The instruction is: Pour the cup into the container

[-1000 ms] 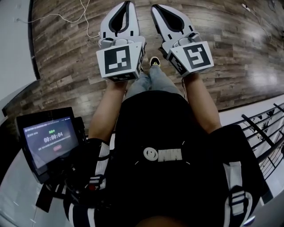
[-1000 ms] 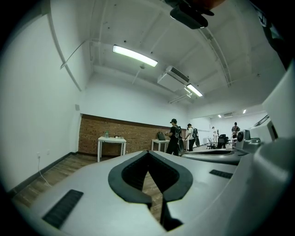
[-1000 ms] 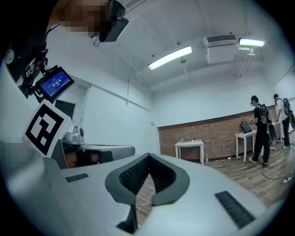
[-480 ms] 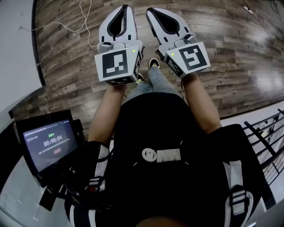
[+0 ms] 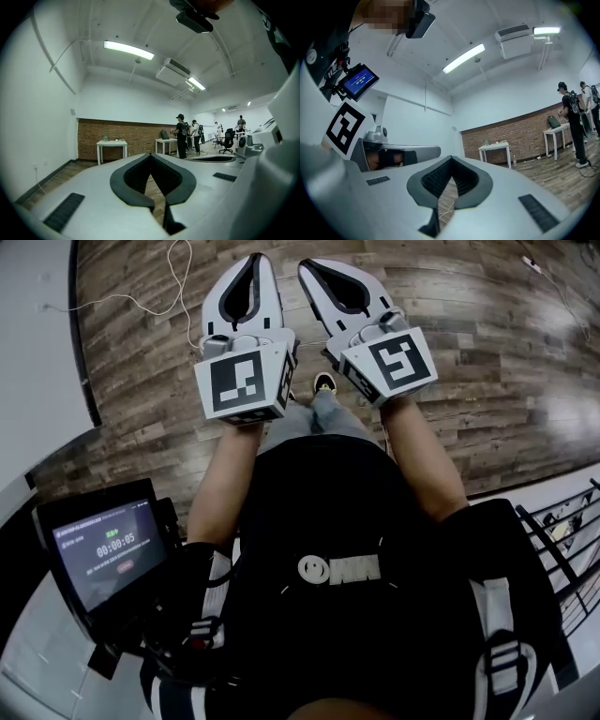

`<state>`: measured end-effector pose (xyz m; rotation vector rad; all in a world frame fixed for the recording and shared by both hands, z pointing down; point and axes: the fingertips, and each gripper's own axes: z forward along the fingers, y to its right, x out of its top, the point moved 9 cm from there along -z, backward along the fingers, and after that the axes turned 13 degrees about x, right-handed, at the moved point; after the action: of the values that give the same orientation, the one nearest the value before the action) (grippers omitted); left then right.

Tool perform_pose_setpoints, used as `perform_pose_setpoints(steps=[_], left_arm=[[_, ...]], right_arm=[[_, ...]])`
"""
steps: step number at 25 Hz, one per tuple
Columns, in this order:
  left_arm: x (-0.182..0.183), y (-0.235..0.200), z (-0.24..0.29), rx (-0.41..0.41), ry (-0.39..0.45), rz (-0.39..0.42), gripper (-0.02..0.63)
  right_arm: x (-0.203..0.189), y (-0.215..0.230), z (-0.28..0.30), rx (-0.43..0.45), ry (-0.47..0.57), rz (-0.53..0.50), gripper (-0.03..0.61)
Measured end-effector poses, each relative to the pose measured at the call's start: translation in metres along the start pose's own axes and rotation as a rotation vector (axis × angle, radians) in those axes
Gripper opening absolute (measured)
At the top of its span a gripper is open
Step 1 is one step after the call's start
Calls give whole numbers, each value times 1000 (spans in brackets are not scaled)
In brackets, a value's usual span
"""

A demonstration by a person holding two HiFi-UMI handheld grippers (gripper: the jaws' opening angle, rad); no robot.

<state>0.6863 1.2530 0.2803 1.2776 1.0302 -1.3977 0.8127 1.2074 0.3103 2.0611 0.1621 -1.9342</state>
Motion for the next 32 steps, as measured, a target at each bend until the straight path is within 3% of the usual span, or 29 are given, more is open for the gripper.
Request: perform_pose_setpoints(steps=[6,13,32], left_arm=[[0,-25,19,3,5,1,2],[2,-137,72,-20,39,-21,0],[11,-134,73,-30,113,4,0]], right_arm=[[0,7,30,0,-11,-9,5],[-7,2,151,-29,-66,-35,5],[4,9,147,-48,-57,-116,5]])
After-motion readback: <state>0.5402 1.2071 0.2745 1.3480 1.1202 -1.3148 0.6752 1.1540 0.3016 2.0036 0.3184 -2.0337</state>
